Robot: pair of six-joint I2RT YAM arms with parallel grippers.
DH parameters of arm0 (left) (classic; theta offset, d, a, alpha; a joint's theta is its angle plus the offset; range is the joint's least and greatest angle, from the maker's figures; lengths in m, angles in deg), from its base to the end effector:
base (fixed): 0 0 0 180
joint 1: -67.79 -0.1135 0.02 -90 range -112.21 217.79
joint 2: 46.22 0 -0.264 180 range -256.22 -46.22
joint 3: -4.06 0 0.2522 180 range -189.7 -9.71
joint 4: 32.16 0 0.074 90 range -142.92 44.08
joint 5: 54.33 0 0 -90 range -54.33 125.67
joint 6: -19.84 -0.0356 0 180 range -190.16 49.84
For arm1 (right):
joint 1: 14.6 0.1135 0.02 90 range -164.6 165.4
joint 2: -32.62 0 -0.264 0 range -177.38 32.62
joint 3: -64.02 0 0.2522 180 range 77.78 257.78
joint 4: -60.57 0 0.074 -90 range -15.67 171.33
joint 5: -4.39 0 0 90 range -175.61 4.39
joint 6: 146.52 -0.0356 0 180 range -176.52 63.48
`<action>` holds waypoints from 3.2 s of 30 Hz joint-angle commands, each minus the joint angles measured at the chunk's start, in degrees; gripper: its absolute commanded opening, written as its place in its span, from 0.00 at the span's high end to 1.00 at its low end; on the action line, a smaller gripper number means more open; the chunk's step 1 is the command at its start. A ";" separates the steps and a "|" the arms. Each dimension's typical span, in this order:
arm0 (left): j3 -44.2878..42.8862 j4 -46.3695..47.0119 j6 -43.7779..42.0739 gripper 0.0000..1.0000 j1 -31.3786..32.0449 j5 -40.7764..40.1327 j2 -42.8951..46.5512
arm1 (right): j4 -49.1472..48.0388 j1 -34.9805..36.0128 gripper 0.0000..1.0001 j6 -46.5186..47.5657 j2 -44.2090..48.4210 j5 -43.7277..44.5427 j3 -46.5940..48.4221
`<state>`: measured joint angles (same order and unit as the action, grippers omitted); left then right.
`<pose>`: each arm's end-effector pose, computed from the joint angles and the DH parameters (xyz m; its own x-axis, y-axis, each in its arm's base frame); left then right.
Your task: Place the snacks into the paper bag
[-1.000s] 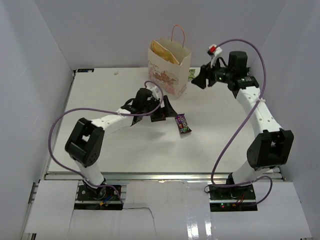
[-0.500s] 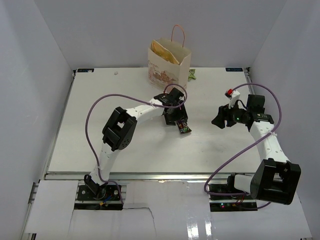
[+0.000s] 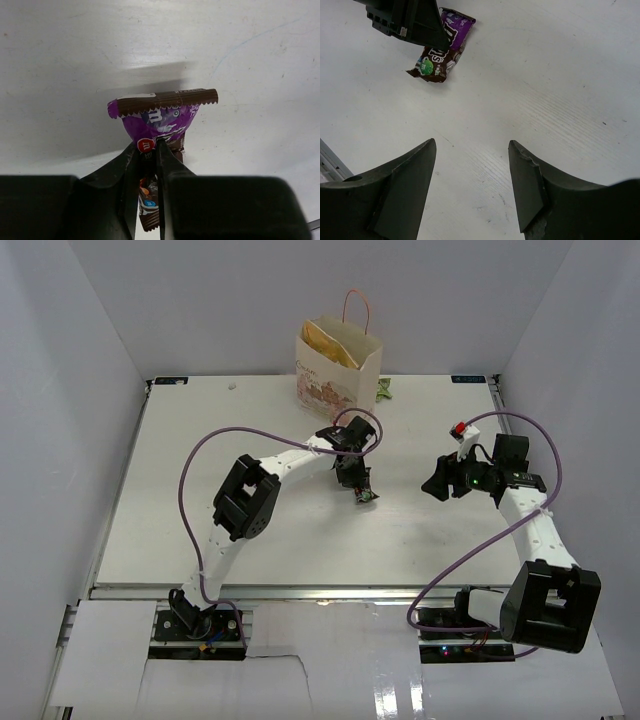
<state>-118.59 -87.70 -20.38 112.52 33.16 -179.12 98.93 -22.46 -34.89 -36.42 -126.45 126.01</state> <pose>0.3512 -0.3457 0.1621 -0.9455 -0.1371 -0.2953 -0.0490 0.9566 -0.2873 0.2476 -0.0107 0.2572 -0.5263 -0.2089 -0.8243 -0.5866 0.7909 0.1741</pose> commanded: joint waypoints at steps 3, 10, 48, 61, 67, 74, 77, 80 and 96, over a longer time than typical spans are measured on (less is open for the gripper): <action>3.49 -1.66 -10.20 0.76 0.88 -2.69 6.21 | -1.48 -0.23 0.34 0.52 1.97 -1.70 -0.50; 5.09 8.46 -25.33 0.73 0.01 -4.08 24.35 | -3.50 -0.23 0.34 0.79 0.48 -2.40 0.20; 53.03 36.25 -24.83 0.05 -13.18 8.13 62.47 | -23.90 26.75 0.07 -43.77 -31.93 25.62 19.60; 65.29 30.27 -16.21 0.04 -13.00 1.36 77.36 | -17.21 31.59 0.13 -47.03 -51.73 50.77 39.93; 64.32 30.62 -15.94 0.04 -13.00 2.41 74.55 | -18.97 32.38 0.42 -50.89 -50.50 48.66 35.45; 65.55 32.90 -15.85 0.04 -13.00 4.52 74.72 | -22.40 31.59 0.78 -49.76 -42.95 45.68 25.96; 65.81 33.95 -15.94 0.04 -13.00 5.40 74.10 | -23.81 31.06 0.89 -47.92 -38.99 43.14 22.80; 65.73 34.66 -16.38 0.04 -13.00 5.93 73.84 | -26.95 29.92 0.92 -43.28 -33.64 36.99 19.90; 66.26 39.67 -19.19 0.04 -13.00 7.95 72.70 | -28.46 23.94 0.92 -18.47 -28.32 21.40 52.44</action>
<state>-51.53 -50.11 -38.04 99.51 39.66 -106.03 75.06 0.28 -58.63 -61.27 -107.65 169.20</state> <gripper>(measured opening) 0.960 0.121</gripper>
